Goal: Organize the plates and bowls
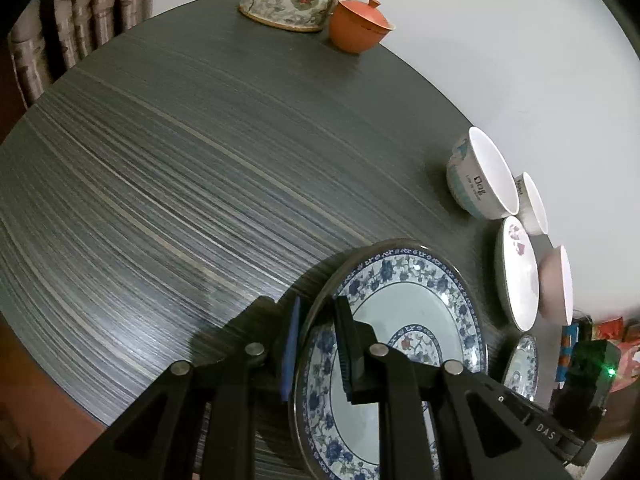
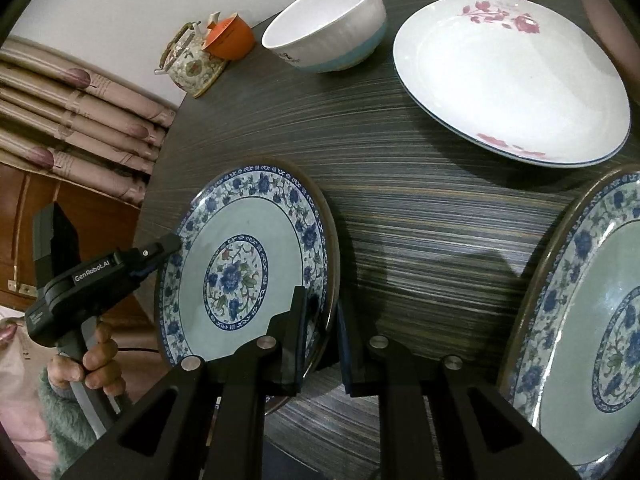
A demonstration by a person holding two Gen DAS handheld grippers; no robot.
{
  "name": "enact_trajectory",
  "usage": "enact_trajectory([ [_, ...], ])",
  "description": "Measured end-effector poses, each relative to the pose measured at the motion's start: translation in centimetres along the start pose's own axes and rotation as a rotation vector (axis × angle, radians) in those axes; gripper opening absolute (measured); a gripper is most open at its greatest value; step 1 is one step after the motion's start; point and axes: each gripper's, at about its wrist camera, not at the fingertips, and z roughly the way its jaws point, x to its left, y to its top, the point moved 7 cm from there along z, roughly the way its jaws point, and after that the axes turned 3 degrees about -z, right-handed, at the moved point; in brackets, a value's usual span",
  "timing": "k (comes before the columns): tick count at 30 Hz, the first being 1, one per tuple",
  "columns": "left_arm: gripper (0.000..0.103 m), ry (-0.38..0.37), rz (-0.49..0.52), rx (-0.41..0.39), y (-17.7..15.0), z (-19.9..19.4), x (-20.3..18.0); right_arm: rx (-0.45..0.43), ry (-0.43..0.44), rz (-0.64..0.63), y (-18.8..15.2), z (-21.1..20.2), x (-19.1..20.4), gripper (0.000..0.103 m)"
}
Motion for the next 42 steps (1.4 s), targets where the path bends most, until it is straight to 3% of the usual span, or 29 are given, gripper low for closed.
enact_trajectory([
  [17, 0.023, 0.038, -0.014, 0.034, -0.8, 2.0, -0.3, 0.012, -0.022, -0.02, 0.0, 1.4, 0.5, 0.017],
  [24, 0.026, 0.045, -0.02, 0.025, -0.8, 1.8, -0.5, -0.006, -0.03, -0.029, -0.1, 1.3, 0.8, 0.031],
  [27, 0.032, 0.065, -0.011, -0.006, -0.6, 1.3, -0.6, -0.022, -0.047, -0.035, -0.2, 0.9, 0.7, 0.038],
  [35, 0.037, 0.143, 0.084, -0.146, -0.1, -0.9, -2.5, -0.089, -0.116, -0.095, -0.5, -1.0, 1.1, 0.039],
  [42, 0.037, 0.154, 0.185, -0.182, -1.4, -1.5, -5.4, -0.163, -0.18, -0.135, -0.9, -3.2, 1.1, 0.04],
])
